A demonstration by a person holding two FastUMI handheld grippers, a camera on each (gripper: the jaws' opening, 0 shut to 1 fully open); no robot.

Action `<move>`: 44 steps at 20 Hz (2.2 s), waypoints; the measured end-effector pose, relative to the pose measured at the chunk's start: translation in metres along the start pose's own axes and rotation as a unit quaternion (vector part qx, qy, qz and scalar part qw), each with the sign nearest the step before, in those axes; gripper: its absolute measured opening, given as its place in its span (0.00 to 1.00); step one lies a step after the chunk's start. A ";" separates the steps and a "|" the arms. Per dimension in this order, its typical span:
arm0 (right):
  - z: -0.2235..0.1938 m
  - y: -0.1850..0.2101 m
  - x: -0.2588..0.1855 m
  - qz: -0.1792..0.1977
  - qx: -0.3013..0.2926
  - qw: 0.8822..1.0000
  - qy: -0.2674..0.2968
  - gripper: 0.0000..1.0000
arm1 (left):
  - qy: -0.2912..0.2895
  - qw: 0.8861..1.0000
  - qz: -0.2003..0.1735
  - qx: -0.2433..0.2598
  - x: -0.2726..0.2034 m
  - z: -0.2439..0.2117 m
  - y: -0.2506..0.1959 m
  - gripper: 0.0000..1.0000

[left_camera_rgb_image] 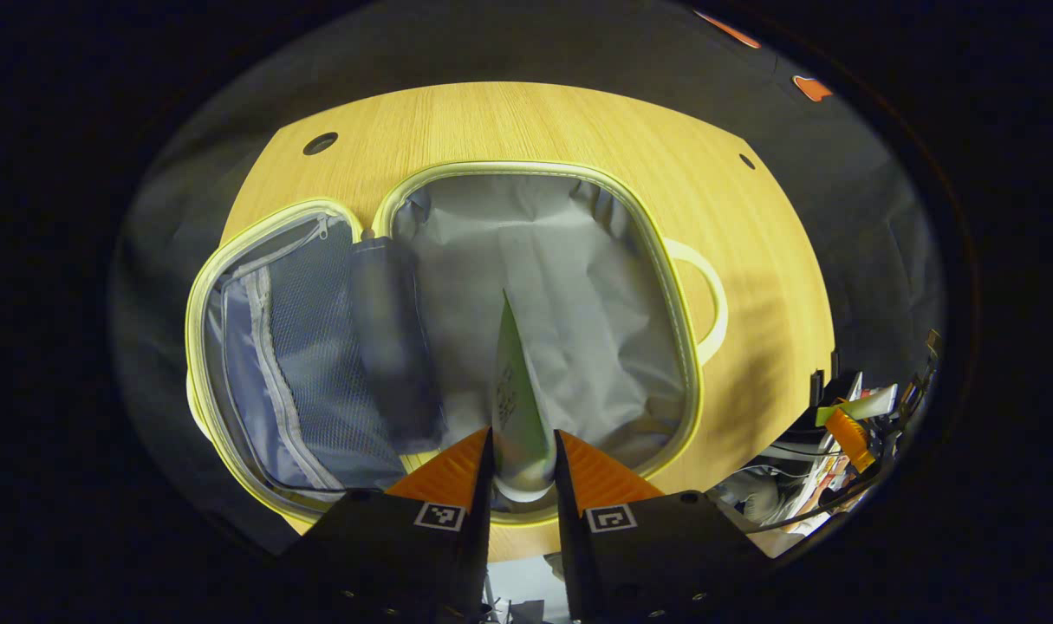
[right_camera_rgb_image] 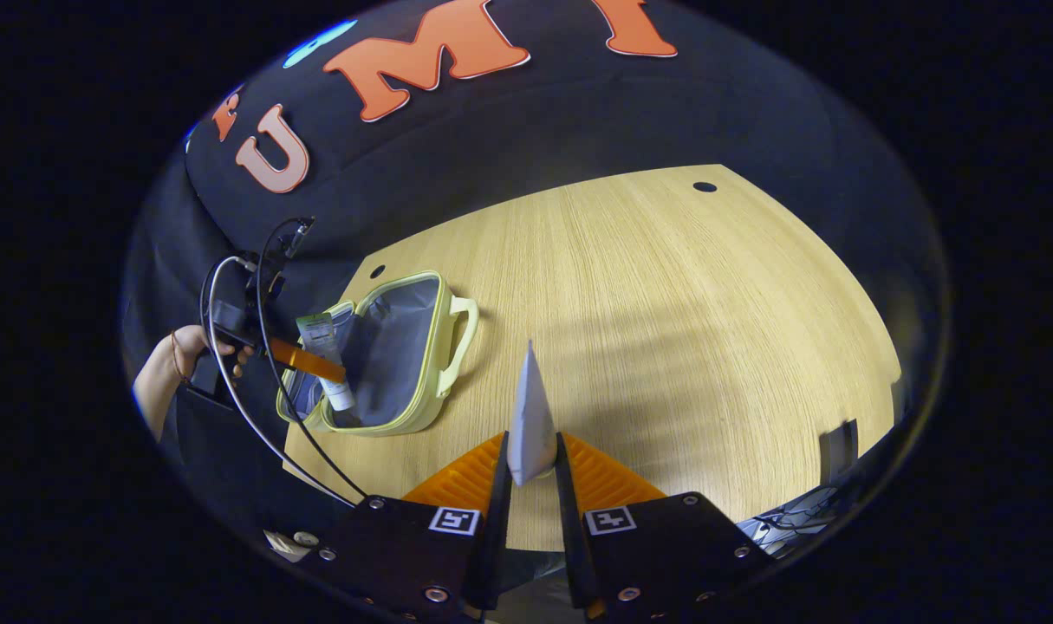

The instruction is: First open the suitcase, pack the skin care products into it, and then close the suitcase.

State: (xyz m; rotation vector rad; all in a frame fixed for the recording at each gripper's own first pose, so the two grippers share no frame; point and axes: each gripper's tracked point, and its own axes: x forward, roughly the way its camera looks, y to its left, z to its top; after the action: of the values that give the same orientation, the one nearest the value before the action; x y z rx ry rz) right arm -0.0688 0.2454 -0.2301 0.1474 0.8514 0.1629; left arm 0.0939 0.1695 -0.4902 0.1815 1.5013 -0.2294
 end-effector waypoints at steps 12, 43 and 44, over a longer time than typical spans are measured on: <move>0.014 0.016 -0.010 0.003 -0.025 1.000 0.001 0.30 | -0.091 0.996 -0.025 0.000 -0.045 0.000 -0.010 0.98; 0.039 0.227 0.142 0.105 -0.157 0.974 0.126 0.93 | -0.369 0.882 -0.036 -0.291 -0.196 -0.231 0.147 0.98; 0.047 0.230 0.134 0.115 -0.161 0.976 0.096 0.96 | -0.375 0.877 -0.040 -0.298 -0.194 -0.225 0.157 0.98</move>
State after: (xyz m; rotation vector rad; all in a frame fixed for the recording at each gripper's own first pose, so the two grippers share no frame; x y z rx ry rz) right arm 0.0345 0.4940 -0.2529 -0.0765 0.9865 0.5356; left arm -0.0927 0.3866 -0.3139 -0.4316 0.7419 0.1072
